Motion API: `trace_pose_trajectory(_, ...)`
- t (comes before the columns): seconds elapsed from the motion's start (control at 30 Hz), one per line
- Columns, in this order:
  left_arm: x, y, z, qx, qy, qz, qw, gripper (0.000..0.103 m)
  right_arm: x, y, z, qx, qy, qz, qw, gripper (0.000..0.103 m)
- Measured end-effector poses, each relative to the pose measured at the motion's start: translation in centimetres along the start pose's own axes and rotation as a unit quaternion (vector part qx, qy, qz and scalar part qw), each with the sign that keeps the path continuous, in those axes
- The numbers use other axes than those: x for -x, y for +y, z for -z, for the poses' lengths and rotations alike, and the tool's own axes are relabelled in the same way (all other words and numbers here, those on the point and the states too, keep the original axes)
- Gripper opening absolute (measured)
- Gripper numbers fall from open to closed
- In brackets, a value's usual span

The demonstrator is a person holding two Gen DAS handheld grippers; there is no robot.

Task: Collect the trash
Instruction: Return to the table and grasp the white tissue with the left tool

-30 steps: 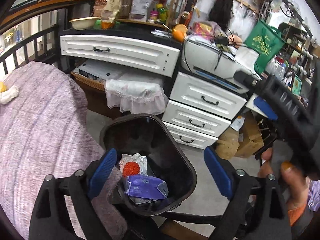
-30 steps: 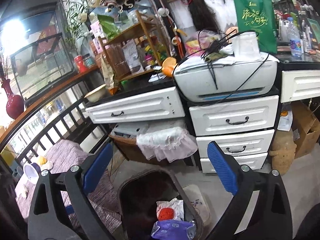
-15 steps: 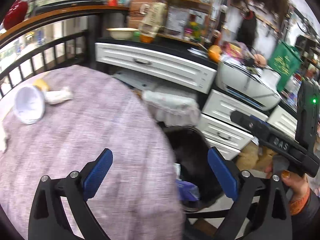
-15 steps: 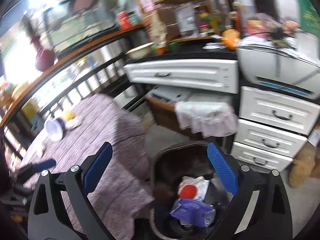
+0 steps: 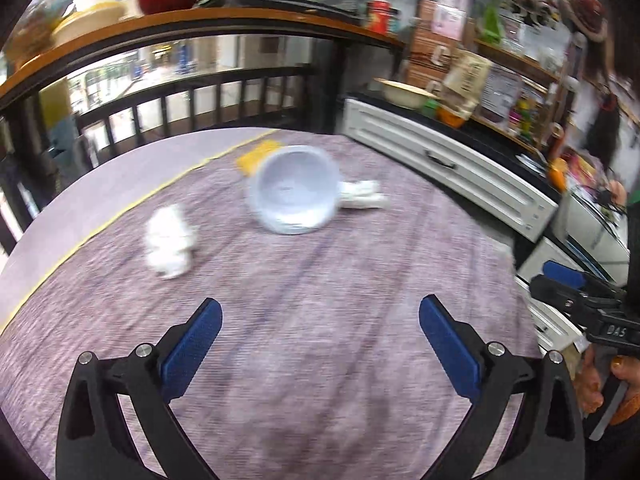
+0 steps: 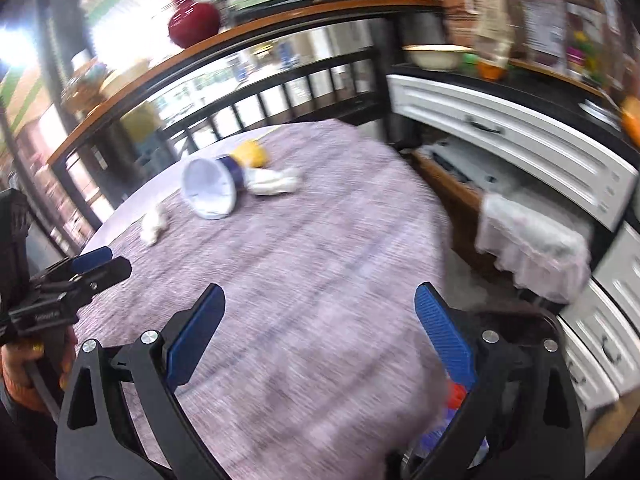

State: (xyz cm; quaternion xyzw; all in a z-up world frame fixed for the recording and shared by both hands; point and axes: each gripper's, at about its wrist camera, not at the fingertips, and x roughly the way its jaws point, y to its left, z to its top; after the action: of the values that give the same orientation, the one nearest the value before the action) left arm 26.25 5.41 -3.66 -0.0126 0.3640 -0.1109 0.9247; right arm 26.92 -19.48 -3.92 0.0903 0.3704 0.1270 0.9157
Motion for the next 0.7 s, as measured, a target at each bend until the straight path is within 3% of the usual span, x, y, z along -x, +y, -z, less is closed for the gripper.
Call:
trace_pose_trajectory(0.13,-0.7,5.6,-0.3,0.041,0.012,-0.046,0.998,0.098,-2.6,2.9,-1.7,0.037,0.015,-0.021,0.999,0.094)
trace_pose_trajectory(0.3,-2.3,11.3,-1.3,0.093,0.026,-0.076,0.9924,0.098,-5.6,5.9,-3.2,0.074,0.029,-0.034,0.996,0.094)
trace_pose_trajectory(0.37,-3.2,12.1,-1.9,0.106,0.032,-0.076,0.991,0.098,-6.5,6.5,-3.6,0.081,0.034,-0.038,0.995,0.094)
trace_pose_trajectory(0.5,-5.6,12.7,-3.2,0.128,0.042,-0.041,0.9901,0.098,-8.4,7.5,-4.7,0.092,0.037,-0.039,0.994,0.094)
trace_pose_trajectory(0.7,-9.1,13.1,-4.4,0.137,0.058,-0.04,0.9881,0.095,-11.0,8.7,-6.5,0.119,0.037,-0.029,0.992,0.094)
